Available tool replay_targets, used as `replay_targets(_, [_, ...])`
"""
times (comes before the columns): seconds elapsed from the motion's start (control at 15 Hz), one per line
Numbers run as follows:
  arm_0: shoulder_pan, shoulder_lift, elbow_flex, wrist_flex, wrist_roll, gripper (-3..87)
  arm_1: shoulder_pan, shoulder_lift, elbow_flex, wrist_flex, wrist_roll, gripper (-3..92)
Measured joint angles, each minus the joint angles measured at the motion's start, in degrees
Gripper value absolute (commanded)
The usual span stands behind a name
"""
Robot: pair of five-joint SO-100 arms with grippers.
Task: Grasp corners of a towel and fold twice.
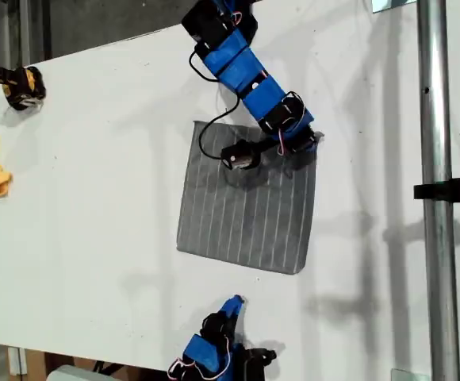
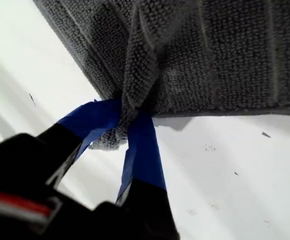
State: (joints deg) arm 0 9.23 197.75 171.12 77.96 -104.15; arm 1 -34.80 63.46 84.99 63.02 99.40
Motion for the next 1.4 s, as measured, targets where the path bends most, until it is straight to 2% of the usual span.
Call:
replay_targets(0.13, [1.6, -14.6, -12.4, -0.4, -1.1, -1.5, 0.4, 0.0, 0.0, 0.0, -0.9, -0.2])
replay_targets(0.27, [2.8, -40.5, -31.0, -3.0, 0.7, -1.5, 0.8, 0.0, 0.0, 0.0, -1.9, -0.2])
replay_targets(0.53, [6.9, -86.7, -65.1, -5.4, 10.3, -1.5, 1.1, 0.0, 0.0, 0.0, -2.2, -0.2])
replay_targets(0.67, [9.1, -102.9, -78.4, -6.5, 17.0, -1.5, 1.1, 0.0, 0.0, 0.0, -2.2, -0.2])
replay_targets(0.8, [11.2, -111.0, -84.6, -6.5, 22.1, -1.3, 1.1, 0.0, 0.0, 0.0, -2.2, -0.2])
replay_targets(0.87, [11.9, -112.1, -86.2, -5.8, 23.8, 12.9, 1.1, 0.0, 0.0, 0.0, -2.2, -0.2])
replay_targets(0.93, [12.2, -112.2, -87.3, -5.1, 23.9, 22.4, 1.1, 0.0, 0.0, 0.0, -2.2, -0.2])
replay_targets(1.07, [12.5, -112.2, -88.8, -1.7, 25.6, 28.6, 1.1, 0.1, 0.0, 0.0, -2.2, -0.2])
replay_targets(1.27, [13.9, -112.5, -89.4, 4.0, 29.7, 30.7, 1.1, 0.1, 0.0, 0.0, -2.2, -0.2])
replay_targets(1.4, [13.8, -114.7, -89.4, 5.1, 29.9, 30.5, 1.1, 0.1, 0.0, 0.0, -2.2, -0.2])
